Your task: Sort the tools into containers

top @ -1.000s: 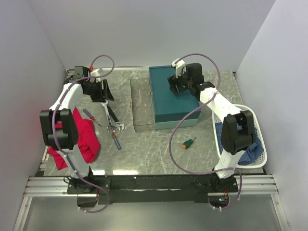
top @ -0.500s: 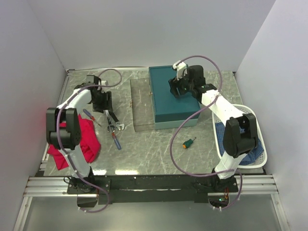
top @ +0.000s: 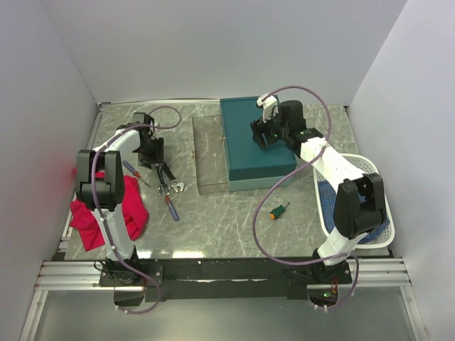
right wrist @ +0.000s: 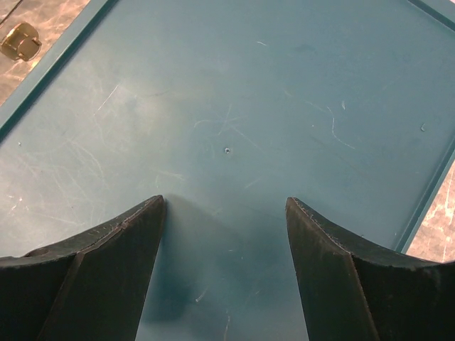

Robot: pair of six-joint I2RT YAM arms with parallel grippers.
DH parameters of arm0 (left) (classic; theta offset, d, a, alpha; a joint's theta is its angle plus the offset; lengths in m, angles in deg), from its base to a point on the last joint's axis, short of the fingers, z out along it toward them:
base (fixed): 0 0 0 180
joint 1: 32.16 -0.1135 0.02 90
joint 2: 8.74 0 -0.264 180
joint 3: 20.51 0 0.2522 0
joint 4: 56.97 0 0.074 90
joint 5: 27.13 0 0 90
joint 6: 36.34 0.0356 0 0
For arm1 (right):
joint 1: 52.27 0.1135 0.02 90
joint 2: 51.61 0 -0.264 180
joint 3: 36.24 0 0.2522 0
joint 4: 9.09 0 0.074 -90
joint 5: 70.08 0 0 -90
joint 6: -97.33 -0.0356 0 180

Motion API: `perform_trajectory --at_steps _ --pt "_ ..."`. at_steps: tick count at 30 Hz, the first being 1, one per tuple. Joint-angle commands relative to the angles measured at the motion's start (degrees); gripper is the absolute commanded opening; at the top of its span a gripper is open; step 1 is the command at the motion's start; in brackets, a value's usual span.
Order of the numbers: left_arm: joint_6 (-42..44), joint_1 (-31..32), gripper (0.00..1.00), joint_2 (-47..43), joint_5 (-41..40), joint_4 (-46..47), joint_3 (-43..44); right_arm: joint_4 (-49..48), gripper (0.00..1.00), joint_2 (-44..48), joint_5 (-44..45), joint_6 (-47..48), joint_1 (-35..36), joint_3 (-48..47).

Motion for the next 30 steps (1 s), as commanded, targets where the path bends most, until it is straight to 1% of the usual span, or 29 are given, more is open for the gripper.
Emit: perform_trajectory --at_steps 1,5,8,11,13,14,17,22,23,25,30 --pt "0.21 -0.08 0.56 0.67 -2.05 0.36 2.66 8.9 0.77 -0.47 1.22 1.54 0.61 1.62" --pt "0.74 -0.87 0.56 0.85 -1.97 0.01 2.57 8.9 0.77 -1.35 1.14 1.71 0.61 1.09" --pt "3.37 -1.14 0.55 -1.17 1.63 -2.36 2.84 9.08 0.77 -1.52 1.14 1.8 0.61 0.82" --pt "7.14 -2.1 0.59 -5.38 3.66 -4.02 0.82 9.17 0.77 -1.35 1.22 1.89 0.7 1.17" --pt "7.15 -2.46 0.61 -7.76 -0.62 -4.99 -0.5 9.08 0.77 -1.26 1.22 2.15 0.61 1.52" --pt "7.15 -4.11 0.62 -7.77 -0.82 -8.31 -0.24 9.17 0.77 -1.17 1.14 2.07 0.61 1.79" --pt "2.86 -6.23 0.63 -7.06 -1.88 -10.62 0.03 9.08 0.78 -1.17 0.61 1.98 0.61 2.23" --pt "-0.57 -6.76 0.62 -6.71 -4.08 -8.34 0.37 9.34 0.78 -1.7 0.17 1.62 0.61 1.26" --pt "-1.28 -7.03 0.62 -6.71 -6.95 -8.08 0.55 9.43 0.78 -1.61 0.26 1.63 0.61 1.18" --pt "-1.9 -8.69 0.62 -6.01 -6.72 -7.72 1.16 9.26 0.78 -1.26 0.61 1.89 0.61 1.35" --pt "-2.51 -9.58 0.64 -2.15 -6.27 -6.85 1.96 9.17 0.78 -0.12 0.7 2.24 0.61 3.19"
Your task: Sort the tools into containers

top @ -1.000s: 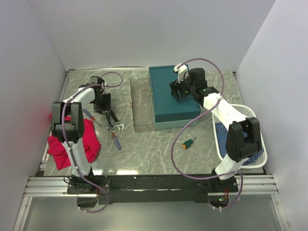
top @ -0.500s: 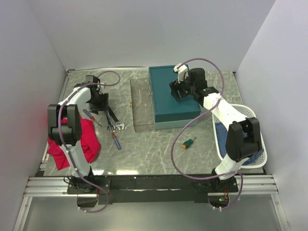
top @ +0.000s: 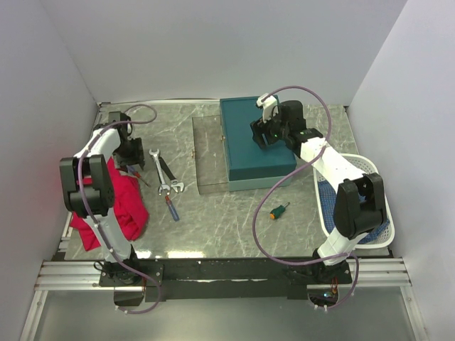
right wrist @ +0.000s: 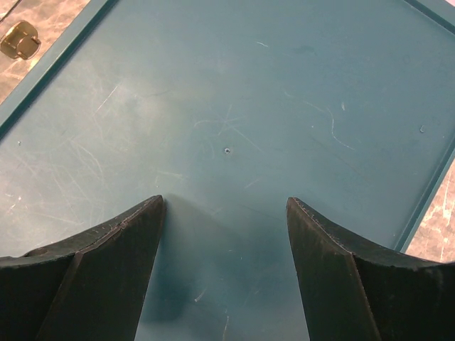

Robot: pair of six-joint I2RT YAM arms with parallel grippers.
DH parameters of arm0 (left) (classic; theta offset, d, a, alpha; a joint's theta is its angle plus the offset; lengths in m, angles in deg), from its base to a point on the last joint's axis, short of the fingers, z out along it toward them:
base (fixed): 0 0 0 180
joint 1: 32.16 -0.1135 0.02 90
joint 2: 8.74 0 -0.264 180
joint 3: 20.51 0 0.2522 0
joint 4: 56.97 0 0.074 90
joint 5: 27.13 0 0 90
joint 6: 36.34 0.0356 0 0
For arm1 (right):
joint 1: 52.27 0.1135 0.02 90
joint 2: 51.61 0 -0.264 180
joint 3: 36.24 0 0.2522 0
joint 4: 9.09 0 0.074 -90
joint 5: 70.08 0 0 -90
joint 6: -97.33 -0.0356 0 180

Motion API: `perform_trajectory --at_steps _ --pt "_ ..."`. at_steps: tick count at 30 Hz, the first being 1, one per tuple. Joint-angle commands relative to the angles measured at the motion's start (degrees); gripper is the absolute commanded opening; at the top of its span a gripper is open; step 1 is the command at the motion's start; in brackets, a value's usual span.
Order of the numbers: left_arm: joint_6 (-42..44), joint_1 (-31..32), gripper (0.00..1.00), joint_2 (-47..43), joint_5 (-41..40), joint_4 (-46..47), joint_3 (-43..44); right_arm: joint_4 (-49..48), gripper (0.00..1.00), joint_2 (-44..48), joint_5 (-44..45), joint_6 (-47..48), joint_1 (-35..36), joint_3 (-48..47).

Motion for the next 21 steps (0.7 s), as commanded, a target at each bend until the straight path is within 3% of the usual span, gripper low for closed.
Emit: perform_trajectory --at_steps 1,10,13,17,19,21 --pt "-1.97 -0.99 0.64 3.71 -1.9 1.15 2.37 9.02 0.78 0.23 0.76 1.78 0.61 3.41" --pt "-3.73 -1.43 0.61 13.29 -0.85 1.69 11.14 9.01 0.78 1.29 1.73 2.4 0.7 3.94" --pt "-2.24 -1.51 0.43 15.32 0.9 1.68 13.53 8.84 0.78 1.72 1.99 2.66 0.61 4.56" --pt "0.22 -0.81 0.1 15.85 6.07 0.81 15.12 8.84 0.78 2.17 2.08 3.01 0.61 5.7" --pt "0.67 -0.37 0.02 14.01 11.6 -0.24 15.91 8.75 0.78 2.17 2.25 3.1 0.61 5.96" --pt "1.46 0.15 0.01 10.33 21.35 -0.42 16.34 8.75 0.78 2.17 2.52 3.28 0.61 5.97"
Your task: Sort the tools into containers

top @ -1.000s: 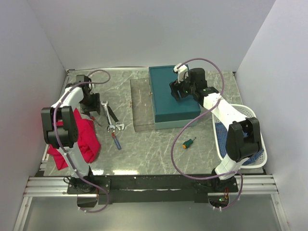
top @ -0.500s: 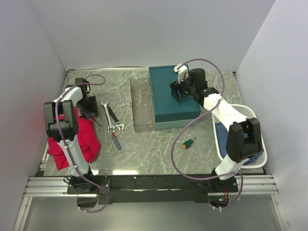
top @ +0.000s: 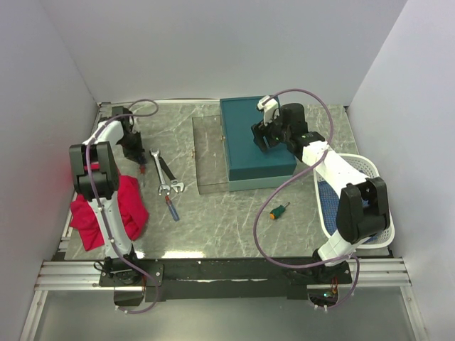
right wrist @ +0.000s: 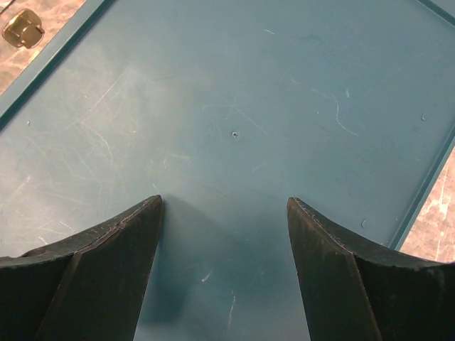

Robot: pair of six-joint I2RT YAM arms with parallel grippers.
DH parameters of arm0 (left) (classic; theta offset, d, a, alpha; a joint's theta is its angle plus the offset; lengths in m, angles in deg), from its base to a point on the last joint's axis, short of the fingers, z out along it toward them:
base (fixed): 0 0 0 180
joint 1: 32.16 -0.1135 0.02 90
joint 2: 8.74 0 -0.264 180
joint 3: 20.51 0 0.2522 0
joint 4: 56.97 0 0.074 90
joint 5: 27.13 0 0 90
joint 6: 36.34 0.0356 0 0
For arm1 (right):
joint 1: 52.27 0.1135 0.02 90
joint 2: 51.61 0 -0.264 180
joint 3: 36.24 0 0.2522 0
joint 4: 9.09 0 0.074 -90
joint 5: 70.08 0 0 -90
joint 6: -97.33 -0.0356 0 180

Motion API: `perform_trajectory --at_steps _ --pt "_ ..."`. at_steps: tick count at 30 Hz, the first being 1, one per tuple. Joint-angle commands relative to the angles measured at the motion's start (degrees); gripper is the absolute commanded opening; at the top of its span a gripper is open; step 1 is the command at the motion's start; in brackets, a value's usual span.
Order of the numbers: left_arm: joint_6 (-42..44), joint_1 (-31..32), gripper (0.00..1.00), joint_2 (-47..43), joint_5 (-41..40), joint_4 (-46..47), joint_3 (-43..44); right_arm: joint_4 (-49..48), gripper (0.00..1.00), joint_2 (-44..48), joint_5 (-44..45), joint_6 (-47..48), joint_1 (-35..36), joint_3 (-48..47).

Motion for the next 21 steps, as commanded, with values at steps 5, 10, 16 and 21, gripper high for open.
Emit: perform_trajectory --at_steps 5,10,16,21 --pt "-1.63 4.69 0.01 -11.31 35.07 1.88 3.98 9.45 0.79 -1.05 2.15 2.6 0.5 2.36" --pt "-6.02 12.5 0.01 -10.18 47.39 5.15 9.25 9.89 0.79 -1.4 2.67 2.77 0.5 1.48" --pt "-10.42 19.28 0.01 -4.55 47.76 8.93 11.19 9.89 0.79 0.35 3.55 3.39 0.41 2.09" --pt "-15.61 21.66 0.06 -1.12 41.97 10.96 9.61 9.8 0.79 2.98 3.9 3.83 0.5 4.37"
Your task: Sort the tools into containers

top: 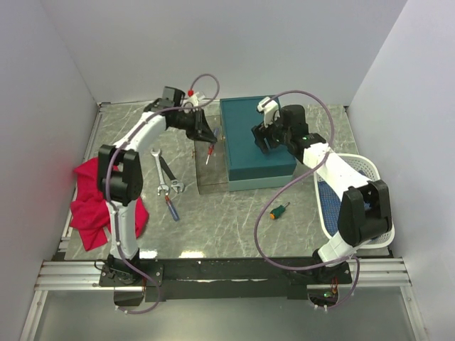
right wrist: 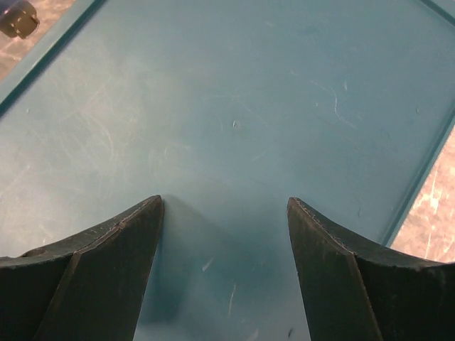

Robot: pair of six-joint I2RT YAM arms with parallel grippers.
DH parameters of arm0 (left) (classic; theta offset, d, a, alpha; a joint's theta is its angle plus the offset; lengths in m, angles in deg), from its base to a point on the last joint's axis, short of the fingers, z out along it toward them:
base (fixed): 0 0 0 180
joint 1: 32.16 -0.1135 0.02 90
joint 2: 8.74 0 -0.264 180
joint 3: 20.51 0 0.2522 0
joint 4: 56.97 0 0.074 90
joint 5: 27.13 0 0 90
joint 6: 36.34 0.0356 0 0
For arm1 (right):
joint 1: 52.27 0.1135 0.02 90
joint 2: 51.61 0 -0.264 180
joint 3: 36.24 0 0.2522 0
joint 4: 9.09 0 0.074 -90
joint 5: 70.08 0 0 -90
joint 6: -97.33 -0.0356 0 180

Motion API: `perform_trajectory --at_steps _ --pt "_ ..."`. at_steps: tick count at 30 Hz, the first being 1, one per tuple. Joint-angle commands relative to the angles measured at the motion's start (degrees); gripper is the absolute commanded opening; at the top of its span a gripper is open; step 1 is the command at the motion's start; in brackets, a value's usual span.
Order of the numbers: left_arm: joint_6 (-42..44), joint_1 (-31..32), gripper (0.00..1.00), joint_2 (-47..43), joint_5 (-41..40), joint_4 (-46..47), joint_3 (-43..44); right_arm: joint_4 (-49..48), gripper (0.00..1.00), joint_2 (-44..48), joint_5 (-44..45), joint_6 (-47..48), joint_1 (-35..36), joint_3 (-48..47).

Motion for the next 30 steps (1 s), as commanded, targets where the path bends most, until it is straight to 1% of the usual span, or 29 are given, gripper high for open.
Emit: perform_trajectory --at_steps 1,3,4,5,7,9,10,11,12,13,14,15,16,17,18,19,20,21,22,23,25,26,28,29,30 --pt "-5.39 0.48 0.12 2.83 -3.13 2.72 -1.06 9.69 0.79 2.36 2.88 2.58 0.33 4.05" --pt "-6.17 0.66 0.18 3.19 -3.57 2.81 -1.23 9.61 0.79 3.49 2.96 2.76 0.33 4.84" --pt "-6.44 0.66 0.35 3.36 -3.4 2.89 -1.06 9.61 0.79 3.76 3.05 2.85 0.33 5.19" --pt "-6.53 0.75 0.43 3.45 -3.57 2.46 -0.71 9.61 0.79 4.2 3.23 3.28 0.33 5.72" --pt "-6.01 0.75 0.53 3.28 -4.01 2.11 0.08 10.65 0.79 5.61 2.97 4.16 0.33 5.81" --pt "-5.3 0.75 0.56 2.49 -3.32 1.49 0.78 11.36 0.81 8.4 2.7 6.88 0.33 6.25" --pt "-4.69 0.75 0.62 2.05 -2.87 1.32 0.96 13.8 0.84 9.64 -0.52 8.28 0.24 6.16" --pt "-4.42 0.75 0.71 1.26 -2.35 1.14 1.31 15.82 0.84 10.87 -3.16 11.69 -0.81 5.2" --pt "-3.99 0.66 0.74 0.91 -2.25 0.62 2.18 18.02 0.87 13.15 -5.71 13.46 -1.25 4.58" --pt "-3.11 0.66 0.74 0.29 -3.3 0.52 2.45 22.13 0.86 14.3 -8.26 14.96 -1.69 4.14" --pt "-2.41 0.57 0.74 -1.02 -3.4 0.44 2.81 24.0 0.86 15.71 -12.11 19.24 -2.22 4.05" --pt "-1.7 0.31 0.74 -1.64 -3.66 -0.17 3.59 25.93 0.86 19.11 -14.15 22.68 -2.22 4.75" --pt "-0.57 0.13 0.73 -2.25 -5.31 -0.35 3.95 29.87 0.85 20.97 -15.3 26.71 -2.22 5.71" --pt "0.32 0.04 0.73 -3.48 -6.46 -0.79 4.39 31.82 0.85 22.56 -17.14 34.06 -2.14 7.72" --pt "1.37 -0.3 0.73 -3.93 -7.69 -1.84 5.7 33.84 0.84 25.01 -17.77 37.79 -2.13 8.52" --pt "3.12 -0.57 0.73 -4.28 -8.92 -2.37 6.41 38.39 0.83 25.64 -18.04 41.48 -2.13 9.14" --pt "3.83 -0.92 0.73 -5.06 -10.93 -2.55 7.02 40.87 0.82 26.0 -18.13 48.31 -2.13 10.11" --pt "4.54 -1.79 0.73 -5.25 -11.74 -2.81 8.16 43.5 0.79 25.65 -18.13 52.12 -2.13 10.2" --pt "5.93 -2.24 0.73 -5.42 -12.53 -3.43 8.87 48.32 0.78 25.48 -18.04 56.24 -2.13 10.46" --pt "6.3 -2.68 0.73 -5.95 -15.06 -3.52 9.22 49.58 0.77 25.3 -18.13 62.9 -2.13 11.08" --pt "6.21 -3.82 0.73 -6.56 -17.89 -3.52 9.75 49.51 0.77 25.56 -18.57 67.25 -1.79 12.31" --pt "6.47 -4.17 0.73 -7.35 -18.86 -3.61 9.75 49.07 0.77 25.56 -18.48 71.36 -1.44 13.53" --pt "7.61 -4.79 0.73 -8.23 -21.14 -3.78 9.31 49.07 0.77 24.78 -16.91 75.86 0.4 14.59" --pt "7.79 -4.96 0.73 -9.37 -22.11 -3.87 9.05 49.5 0.77 23.9 -16.55 79.71 1.02 14.95" --pt "8.14 -5.14 0.74 -9.99 -23.51 -3.79 8.27 50.2 0.76 21.98 -16.37 81.58 1.38 15.04"
